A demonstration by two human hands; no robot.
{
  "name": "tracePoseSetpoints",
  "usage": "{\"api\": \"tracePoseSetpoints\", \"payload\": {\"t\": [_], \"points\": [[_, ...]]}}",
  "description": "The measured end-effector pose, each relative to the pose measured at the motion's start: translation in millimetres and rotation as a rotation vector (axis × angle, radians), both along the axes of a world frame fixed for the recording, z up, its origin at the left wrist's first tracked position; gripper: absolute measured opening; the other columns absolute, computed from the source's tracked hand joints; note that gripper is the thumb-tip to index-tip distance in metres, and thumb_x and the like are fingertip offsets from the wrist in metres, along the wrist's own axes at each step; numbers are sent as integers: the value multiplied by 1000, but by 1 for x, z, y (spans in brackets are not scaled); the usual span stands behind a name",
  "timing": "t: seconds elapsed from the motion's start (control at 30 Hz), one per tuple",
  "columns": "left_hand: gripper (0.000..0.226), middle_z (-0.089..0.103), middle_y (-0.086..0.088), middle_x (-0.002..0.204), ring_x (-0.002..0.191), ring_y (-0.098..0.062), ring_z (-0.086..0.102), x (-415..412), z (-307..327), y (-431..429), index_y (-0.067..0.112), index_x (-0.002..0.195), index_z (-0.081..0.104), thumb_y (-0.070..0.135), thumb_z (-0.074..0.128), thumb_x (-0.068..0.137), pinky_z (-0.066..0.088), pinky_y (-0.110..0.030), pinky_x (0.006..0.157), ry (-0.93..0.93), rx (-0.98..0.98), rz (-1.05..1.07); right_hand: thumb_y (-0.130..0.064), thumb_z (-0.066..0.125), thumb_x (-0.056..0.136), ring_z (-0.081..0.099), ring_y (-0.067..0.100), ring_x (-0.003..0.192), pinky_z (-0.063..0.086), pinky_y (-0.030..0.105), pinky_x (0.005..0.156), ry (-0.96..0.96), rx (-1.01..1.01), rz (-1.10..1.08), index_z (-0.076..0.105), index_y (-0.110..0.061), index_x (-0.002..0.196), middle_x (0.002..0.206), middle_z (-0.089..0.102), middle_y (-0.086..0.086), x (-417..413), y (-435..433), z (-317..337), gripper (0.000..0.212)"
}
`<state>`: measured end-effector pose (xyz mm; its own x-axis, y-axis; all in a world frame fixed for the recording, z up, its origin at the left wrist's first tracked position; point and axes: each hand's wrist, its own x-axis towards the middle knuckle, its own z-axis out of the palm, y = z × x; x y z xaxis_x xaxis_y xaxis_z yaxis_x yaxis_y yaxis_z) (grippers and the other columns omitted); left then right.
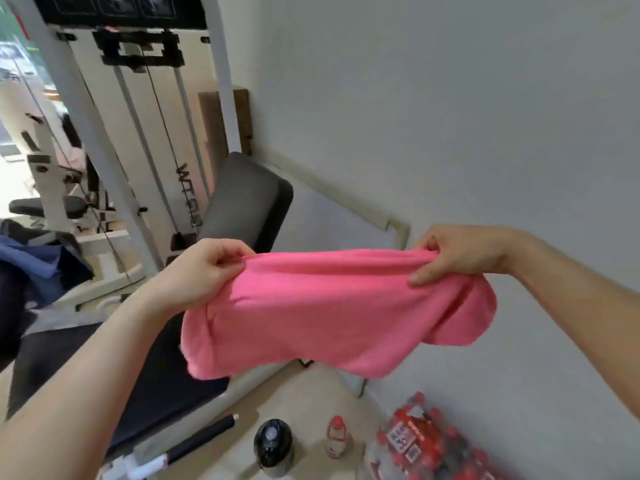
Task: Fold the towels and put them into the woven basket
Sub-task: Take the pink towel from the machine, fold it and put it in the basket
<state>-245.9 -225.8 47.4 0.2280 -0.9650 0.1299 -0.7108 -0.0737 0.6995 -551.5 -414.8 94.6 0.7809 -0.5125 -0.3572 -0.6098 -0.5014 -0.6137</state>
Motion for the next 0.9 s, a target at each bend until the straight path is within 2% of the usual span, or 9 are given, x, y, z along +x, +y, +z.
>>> {"api": "tracePoseSetpoints", "payload": {"t": [0.13, 0.2, 0.3, 0.4, 0.5, 0.6, 0.67, 0.77, 0.9], "points": [[7, 70, -3, 80, 71, -11, 60, -38, -11, -37, 18, 91, 69, 23, 65, 89, 46, -23, 67, 120, 64, -177, -24, 65, 88, 56, 7, 62, 49, 30, 64, 110, -220, -217, 74, -13, 86, 75, 70, -3, -84, -7, -2, 15], [31, 68, -9, 76, 69, -17, 55, -59, -15, -54, 14, 92, 70, 42, 72, 79, 42, -28, 65, 294, 148, -315, -18, 65, 87, 63, 10, 71, 54, 34, 73, 68, -207, -375, 75, -15, 91, 87, 75, 2, -132, 2, -1, 12], [11, 68, -12, 77, 68, -18, 56, -93, -21, -76, 11, 87, 72, 15, 73, 77, 44, -24, 62, 391, 285, -521, -9, 62, 86, 63, 9, 72, 52, 32, 73, 46, -184, -546, 75, -15, 88, 82, 73, -3, -191, 23, -4, 14], [25, 64, -8, 67, 63, -16, 54, -130, -36, -97, 15, 75, 70, 1, 52, 66, 40, -23, 57, 244, 244, -563, -3, 62, 86, 57, 11, 68, 46, 26, 65, 59, -103, -669, 71, -14, 79, 71, 65, -4, -244, 48, -9, 16], [37, 51, -6, 56, 52, -16, 46, -180, -50, -105, 12, 62, 60, -16, 40, 76, 36, -18, 44, 341, 179, -476, -1, 64, 85, 61, 16, 67, 50, 26, 61, 64, 17, -771, 73, -13, 84, 75, 69, 3, -295, 75, -10, 15], [33, 49, -4, 54, 46, -14, 41, -231, -51, -105, 15, 57, 60, -5, 42, 76, 28, -16, 38, 538, 221, -536, -6, 72, 81, 63, 21, 70, 53, 27, 61, -65, 174, -880, 70, -8, 96, 85, 69, 11, -349, 106, -12, 15], [14, 58, -9, 63, 56, -18, 50, -258, -46, -104, 12, 66, 66, 15, 55, 73, 39, -17, 44, 650, 360, -682, -16, 78, 75, 63, 20, 70, 53, 26, 60, -180, 278, -933, 69, -8, 97, 86, 68, 10, -385, 126, -15, 24], [21, 71, -14, 84, 73, -22, 63, -300, -49, -110, 4, 89, 72, 24, 73, 83, 53, -25, 64, 511, 545, -864, -26, 77, 70, 64, 17, 69, 54, 25, 61, -266, 346, -1003, 70, -6, 95, 86, 69, 10, -434, 150, -23, 33], [17, 73, 5, 81, 77, -13, 66, -380, -69, -127, 29, 85, 72, 28, 58, 95, 52, -28, 74, 61, 180, -785, -18, 80, 75, 66, 17, 76, 56, 31, 72, 1, 42, -1053, 74, -9, 91, 88, 74, 10, -503, 157, -37, 19]]}}
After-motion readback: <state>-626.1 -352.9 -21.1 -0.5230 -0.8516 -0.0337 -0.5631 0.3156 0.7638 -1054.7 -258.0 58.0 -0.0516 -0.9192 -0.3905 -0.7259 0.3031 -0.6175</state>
